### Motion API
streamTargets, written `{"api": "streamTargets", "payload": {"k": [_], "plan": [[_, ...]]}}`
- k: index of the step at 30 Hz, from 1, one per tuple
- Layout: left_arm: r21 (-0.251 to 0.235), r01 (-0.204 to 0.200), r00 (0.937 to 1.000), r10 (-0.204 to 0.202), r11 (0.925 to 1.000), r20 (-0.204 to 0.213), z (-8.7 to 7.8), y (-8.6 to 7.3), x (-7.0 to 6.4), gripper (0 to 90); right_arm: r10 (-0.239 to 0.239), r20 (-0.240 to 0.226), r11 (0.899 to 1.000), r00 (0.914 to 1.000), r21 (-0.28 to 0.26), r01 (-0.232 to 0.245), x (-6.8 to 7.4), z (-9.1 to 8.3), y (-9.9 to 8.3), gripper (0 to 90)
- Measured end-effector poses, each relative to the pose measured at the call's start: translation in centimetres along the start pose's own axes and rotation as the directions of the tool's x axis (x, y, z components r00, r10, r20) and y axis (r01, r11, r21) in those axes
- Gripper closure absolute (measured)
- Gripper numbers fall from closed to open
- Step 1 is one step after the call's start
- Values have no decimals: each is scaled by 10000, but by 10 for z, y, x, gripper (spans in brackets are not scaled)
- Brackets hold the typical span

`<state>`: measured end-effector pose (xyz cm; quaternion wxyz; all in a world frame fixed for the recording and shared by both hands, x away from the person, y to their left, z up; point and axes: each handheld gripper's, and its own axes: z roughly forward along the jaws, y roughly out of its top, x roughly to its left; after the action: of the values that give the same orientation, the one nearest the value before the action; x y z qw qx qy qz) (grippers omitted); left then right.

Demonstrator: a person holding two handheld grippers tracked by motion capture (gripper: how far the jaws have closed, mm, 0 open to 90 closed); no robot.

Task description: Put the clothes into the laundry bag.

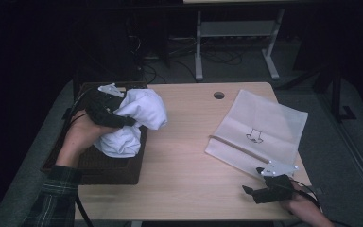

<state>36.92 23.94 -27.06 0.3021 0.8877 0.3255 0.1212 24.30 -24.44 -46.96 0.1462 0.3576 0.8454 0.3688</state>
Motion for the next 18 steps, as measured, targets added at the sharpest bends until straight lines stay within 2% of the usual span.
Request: {"api": "streamTargets", "payload": {"k": [2,4,8,10,12,15,18], "plan": [[-37,-276,9994,277,9996,210,5,10,-11,620,-24,-2,10000,10000,-20,24,0,0,0,134],[-30,-344,9991,345,9994,245,7,12,-13,620,-30,-4,10000,10000,-25,30,0,0,0,134],[21,-837,9951,835,9965,520,17,26,-32,619,-29,-4,10000,10000,-22,29,0,0,0,134],[30,-893,9943,890,9960,582,19,28,-35,619,-34,-4,10000,10000,-26,34,0,-1,0,134],[82,-1100,9912,1090,9939,754,27,34,-46,619,-47,-39,10000,10000,-36,46,1,-1,0,134],[41,-1197,9878,1187,9928,1008,37,38,-55,619,-30,-48,10000,10000,-32,30,1,-1,0,134],[96,-1302,9856,1284,9914,1096,43,40,-61,619,-58,-48,10000,10000,-36,58,1,-1,0,134]]}}
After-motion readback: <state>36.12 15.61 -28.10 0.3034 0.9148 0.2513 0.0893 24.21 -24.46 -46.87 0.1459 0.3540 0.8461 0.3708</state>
